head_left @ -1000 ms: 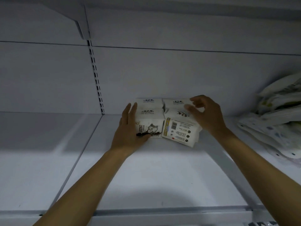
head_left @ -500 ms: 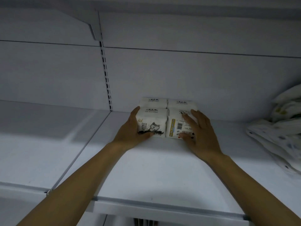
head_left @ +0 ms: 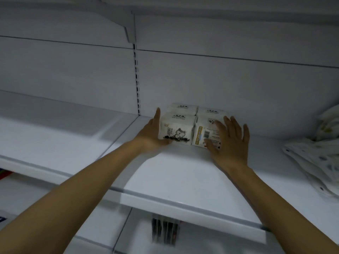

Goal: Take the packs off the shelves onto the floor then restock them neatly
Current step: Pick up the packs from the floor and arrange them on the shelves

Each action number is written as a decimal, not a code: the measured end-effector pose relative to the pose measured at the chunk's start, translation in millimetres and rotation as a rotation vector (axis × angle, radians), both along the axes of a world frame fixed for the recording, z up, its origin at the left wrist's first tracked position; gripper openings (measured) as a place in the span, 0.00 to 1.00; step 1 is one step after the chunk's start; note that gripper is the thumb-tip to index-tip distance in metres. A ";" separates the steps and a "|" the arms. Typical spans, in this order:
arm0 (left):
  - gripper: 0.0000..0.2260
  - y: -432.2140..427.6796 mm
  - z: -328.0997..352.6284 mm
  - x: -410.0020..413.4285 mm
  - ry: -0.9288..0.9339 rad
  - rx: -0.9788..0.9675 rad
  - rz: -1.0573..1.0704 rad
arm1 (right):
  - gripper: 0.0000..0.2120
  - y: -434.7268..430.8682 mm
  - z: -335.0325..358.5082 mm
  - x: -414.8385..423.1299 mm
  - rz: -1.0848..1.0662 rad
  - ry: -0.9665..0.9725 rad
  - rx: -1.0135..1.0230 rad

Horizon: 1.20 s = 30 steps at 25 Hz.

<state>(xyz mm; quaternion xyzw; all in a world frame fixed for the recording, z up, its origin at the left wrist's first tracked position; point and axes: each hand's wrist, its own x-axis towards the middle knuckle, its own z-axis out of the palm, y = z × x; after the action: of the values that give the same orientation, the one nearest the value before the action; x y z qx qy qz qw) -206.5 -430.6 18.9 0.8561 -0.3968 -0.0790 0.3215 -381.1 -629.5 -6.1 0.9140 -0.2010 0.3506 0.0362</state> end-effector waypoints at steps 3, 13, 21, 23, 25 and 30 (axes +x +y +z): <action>0.42 42.1 8.7 -8.6 -0.339 0.147 -0.069 | 0.29 36.4 12.6 12.0 0.089 -0.060 -0.023; 0.30 341.1 -8.4 11.5 -0.452 -0.058 0.086 | 0.23 333.8 13.6 149.5 0.616 -0.053 -0.075; 0.41 616.7 -146.8 -2.3 -0.296 0.416 0.578 | 0.33 572.2 -114.2 197.8 0.907 0.351 -0.118; 0.42 648.4 -188.0 -12.4 -0.280 0.519 0.628 | 0.35 595.8 -155.0 194.0 0.942 0.494 -0.122; 0.42 668.8 -222.0 -16.6 -0.216 0.593 0.642 | 0.35 610.5 -189.9 194.8 0.964 0.635 -0.104; 0.40 691.9 -280.1 -6.1 0.001 0.639 0.678 | 0.37 639.5 -260.2 223.5 1.016 0.843 -0.102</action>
<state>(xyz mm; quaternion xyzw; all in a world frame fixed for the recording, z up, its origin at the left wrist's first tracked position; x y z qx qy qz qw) -212.7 261.3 -261.2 0.9936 -0.0504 -0.0881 0.0497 -157.6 10.1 -266.3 0.9512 0.3032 -0.0546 -0.0150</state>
